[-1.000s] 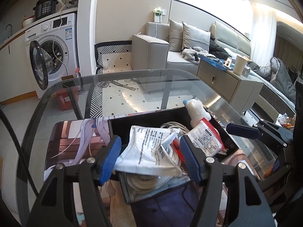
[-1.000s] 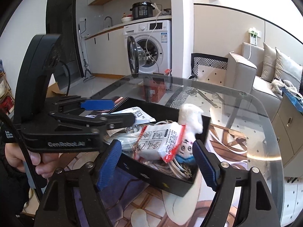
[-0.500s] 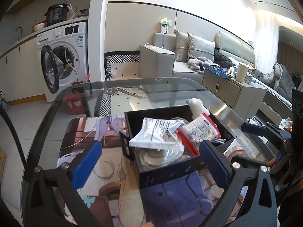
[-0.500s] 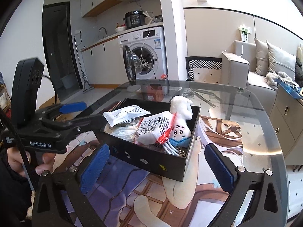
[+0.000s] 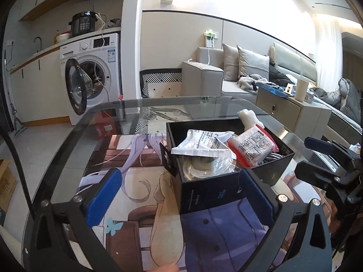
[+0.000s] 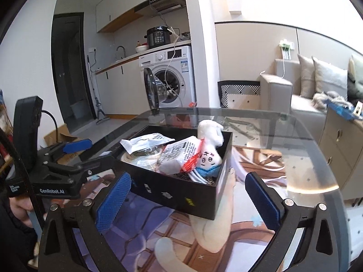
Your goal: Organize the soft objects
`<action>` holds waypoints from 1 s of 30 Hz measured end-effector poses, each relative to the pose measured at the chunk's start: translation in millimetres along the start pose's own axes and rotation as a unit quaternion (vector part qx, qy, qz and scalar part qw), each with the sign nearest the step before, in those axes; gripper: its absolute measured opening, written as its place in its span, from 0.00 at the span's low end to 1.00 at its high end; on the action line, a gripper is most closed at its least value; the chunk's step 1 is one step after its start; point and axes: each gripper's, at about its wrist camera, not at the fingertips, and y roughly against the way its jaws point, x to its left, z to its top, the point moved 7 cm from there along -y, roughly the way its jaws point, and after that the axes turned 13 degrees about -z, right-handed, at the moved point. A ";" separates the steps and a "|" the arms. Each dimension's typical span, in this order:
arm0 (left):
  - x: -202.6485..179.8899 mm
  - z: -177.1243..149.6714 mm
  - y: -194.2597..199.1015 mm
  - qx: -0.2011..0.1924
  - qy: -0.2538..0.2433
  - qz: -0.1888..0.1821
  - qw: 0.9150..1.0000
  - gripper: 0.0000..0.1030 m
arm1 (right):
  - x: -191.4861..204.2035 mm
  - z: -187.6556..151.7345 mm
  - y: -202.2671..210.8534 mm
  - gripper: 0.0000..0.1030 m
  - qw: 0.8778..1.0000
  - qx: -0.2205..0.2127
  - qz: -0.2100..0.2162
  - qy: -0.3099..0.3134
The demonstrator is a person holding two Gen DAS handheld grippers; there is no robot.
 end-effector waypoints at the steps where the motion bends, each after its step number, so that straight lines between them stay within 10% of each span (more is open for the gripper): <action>1: 0.4 0.2 -0.3 -0.003 0.001 0.001 1.000 1.00 | 1.0 -0.9 -0.5 0.99 1.000 0.000 -0.003 0.004; 30: -2.0 -6.0 1.1 -0.024 -0.012 0.012 1.000 1.00 | 2.6 -1.4 15.1 0.99 0.999 -0.037 -0.034 0.016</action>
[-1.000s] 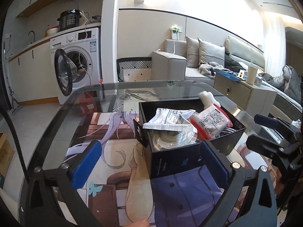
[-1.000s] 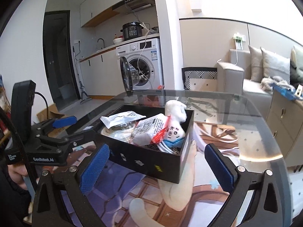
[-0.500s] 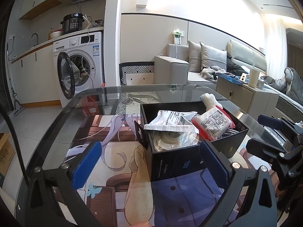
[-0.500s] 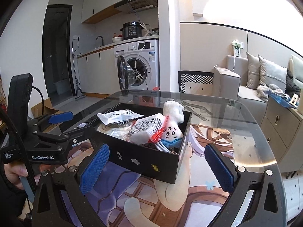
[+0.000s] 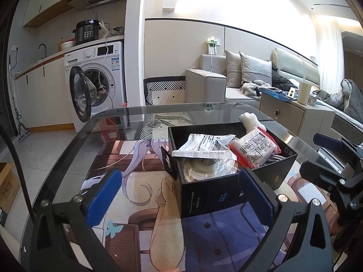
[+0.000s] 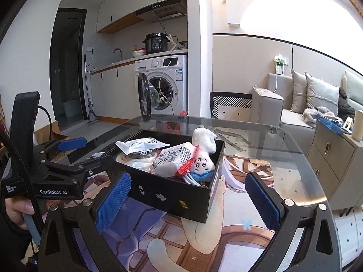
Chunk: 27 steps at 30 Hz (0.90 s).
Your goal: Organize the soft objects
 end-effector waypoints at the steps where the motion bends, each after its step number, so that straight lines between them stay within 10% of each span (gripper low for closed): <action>1: 0.2 -0.2 0.2 0.000 0.000 0.001 1.000 1.00 | 0.9 -0.7 1.4 0.99 1.000 -0.002 0.000 0.000; 27: 1.3 2.3 2.2 -0.004 0.003 0.000 1.000 1.00 | 0.4 -1.6 3.7 0.99 1.000 -0.004 -0.001 -0.001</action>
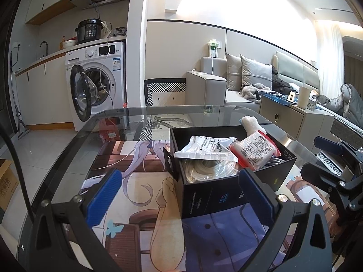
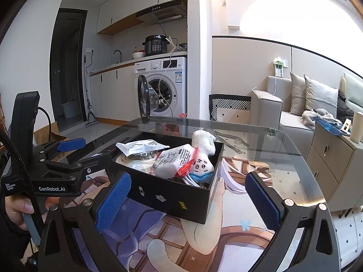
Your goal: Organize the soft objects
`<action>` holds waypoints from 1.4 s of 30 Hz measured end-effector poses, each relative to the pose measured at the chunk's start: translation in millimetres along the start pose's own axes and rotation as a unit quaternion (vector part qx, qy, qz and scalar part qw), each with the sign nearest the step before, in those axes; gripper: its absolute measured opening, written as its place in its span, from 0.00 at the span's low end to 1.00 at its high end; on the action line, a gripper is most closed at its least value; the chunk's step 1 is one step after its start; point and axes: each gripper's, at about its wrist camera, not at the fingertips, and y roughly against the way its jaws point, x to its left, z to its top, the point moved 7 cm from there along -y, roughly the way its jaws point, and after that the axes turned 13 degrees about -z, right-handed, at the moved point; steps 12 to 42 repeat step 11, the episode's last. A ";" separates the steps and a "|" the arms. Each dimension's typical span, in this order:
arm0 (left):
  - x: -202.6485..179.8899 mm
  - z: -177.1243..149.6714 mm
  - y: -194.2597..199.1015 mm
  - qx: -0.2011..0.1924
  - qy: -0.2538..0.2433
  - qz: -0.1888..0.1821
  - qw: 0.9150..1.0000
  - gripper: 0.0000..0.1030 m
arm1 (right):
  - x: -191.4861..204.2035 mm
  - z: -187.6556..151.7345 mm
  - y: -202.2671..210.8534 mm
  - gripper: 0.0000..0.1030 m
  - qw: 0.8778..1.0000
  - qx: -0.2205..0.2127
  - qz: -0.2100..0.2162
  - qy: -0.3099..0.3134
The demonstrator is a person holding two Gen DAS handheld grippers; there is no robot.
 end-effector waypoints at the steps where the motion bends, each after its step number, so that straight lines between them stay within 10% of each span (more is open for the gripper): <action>1: 0.3 -0.2 -0.2 0.000 0.000 0.000 1.000 1.00 | 0.0 -0.1 -0.1 0.99 1.000 0.000 0.000 0.000; 42: -1.2 2.9 3.6 -0.005 -0.002 0.002 1.000 1.00 | 0.1 -0.2 -0.1 0.99 1.000 0.000 0.000 0.000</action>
